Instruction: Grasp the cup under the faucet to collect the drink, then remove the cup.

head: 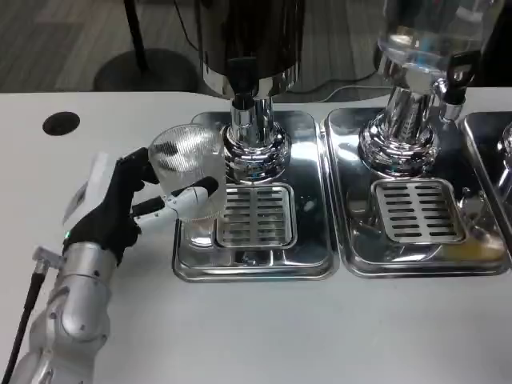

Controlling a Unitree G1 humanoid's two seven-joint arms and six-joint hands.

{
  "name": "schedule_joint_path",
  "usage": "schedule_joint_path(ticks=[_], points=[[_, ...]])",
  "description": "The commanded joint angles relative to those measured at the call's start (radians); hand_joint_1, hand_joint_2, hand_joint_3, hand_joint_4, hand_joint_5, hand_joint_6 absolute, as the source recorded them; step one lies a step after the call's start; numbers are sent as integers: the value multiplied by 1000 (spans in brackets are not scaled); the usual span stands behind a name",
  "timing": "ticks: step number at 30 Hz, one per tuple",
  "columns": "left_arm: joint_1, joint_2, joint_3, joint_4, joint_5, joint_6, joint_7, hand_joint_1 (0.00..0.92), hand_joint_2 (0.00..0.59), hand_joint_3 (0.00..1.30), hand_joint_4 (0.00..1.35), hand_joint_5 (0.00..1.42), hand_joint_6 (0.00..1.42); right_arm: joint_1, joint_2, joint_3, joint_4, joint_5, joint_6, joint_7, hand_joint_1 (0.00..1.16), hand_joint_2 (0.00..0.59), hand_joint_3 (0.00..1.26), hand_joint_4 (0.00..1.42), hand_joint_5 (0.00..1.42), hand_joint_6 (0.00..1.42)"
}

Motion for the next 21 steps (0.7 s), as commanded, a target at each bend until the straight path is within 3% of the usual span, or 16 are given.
schedule_joint_path(ticks=[1,15,21], points=[[11,-11,-11,-34,8,-7,21,505,226,397,502,349,326,6,5,-13,-8,8,-14,-2,642,457,174,194,97,45],[18,-13,-39,-25,19,-15,28,505,227,405,503,358,327,4,10,-15,-14,9,-17,-2,648,457,174,194,97,45],[-25,-24,-36,50,8,-13,59,509,230,407,507,358,327,4,10,-18,-15,11,-17,1,650,457,174,194,97,58]])
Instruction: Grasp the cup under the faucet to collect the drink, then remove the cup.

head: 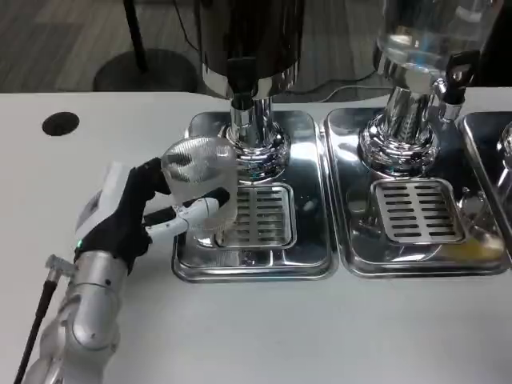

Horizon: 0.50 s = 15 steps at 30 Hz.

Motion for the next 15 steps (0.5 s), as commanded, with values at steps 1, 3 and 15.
schedule_joint_path(ticks=[1,3,15], points=[[-46,-19,0,38,3,-11,40,510,230,409,508,358,327,3,3,-15,-16,13,-15,2,650,457,174,194,97,59],[-58,-29,-7,56,4,-11,48,511,231,411,508,358,327,4,1,-19,-19,16,-16,3,650,457,174,194,97,59],[-46,-46,-38,39,16,-34,62,504,242,419,516,363,328,17,6,-32,-30,26,-23,4,651,457,174,194,107,62]])
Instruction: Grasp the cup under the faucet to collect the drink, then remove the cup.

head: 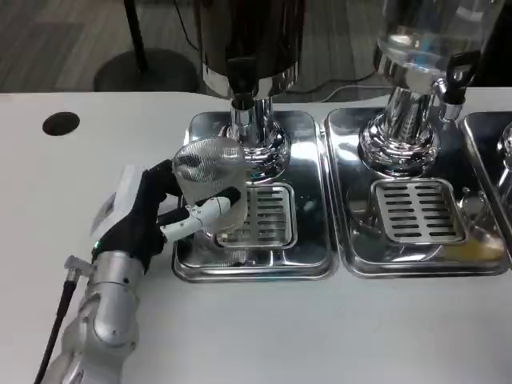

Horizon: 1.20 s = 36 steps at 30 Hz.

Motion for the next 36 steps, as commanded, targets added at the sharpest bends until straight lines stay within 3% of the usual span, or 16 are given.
schedule_joint_path(ticks=[1,21,36], points=[[-1,1,-14,-35,15,-32,15,504,242,419,515,363,328,3,6,-9,-22,5,-13,4,651,457,174,194,107,62],[76,5,-23,-139,13,-44,13,493,240,441,509,375,328,5,14,-6,-13,4,-18,1,652,457,174,194,107,62],[32,5,12,-67,-4,-19,14,491,241,442,517,375,328,9,14,-6,-17,2,-22,1,652,457,174,194,107,62]])
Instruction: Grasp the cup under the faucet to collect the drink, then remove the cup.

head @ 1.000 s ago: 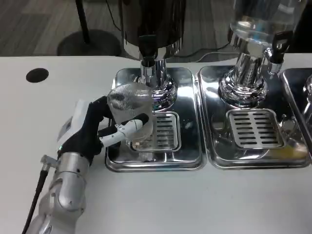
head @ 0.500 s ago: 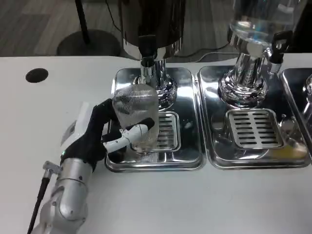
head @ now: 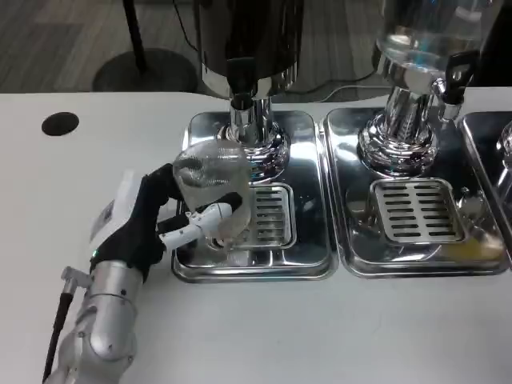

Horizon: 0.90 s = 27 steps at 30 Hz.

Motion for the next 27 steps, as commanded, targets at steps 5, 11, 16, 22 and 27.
schedule_joint_path(ticks=[5,11,16,22,27], points=[[-54,-6,1,37,8,-4,15,486,244,442,512,375,328,9,4,-11,-3,5,-17,1,652,457,174,194,107,62],[-78,-24,-19,74,27,6,25,482,245,442,510,375,328,12,6,-16,-12,7,-18,3,652,457,174,194,107,62],[-95,-40,-32,97,43,22,33,481,246,442,513,382,328,16,8,-19,-9,8,-19,2,652,457,174,194,107,62],[-127,-59,-45,132,51,45,41,479,245,442,517,385,328,10,8,-21,-2,10,-20,5,652,457,174,194,107,62],[-141,-63,-51,153,52,52,46,474,243,442,518,385,328,13,9,-28,-2,16,-23,5,652,457,174,194,107,62]])
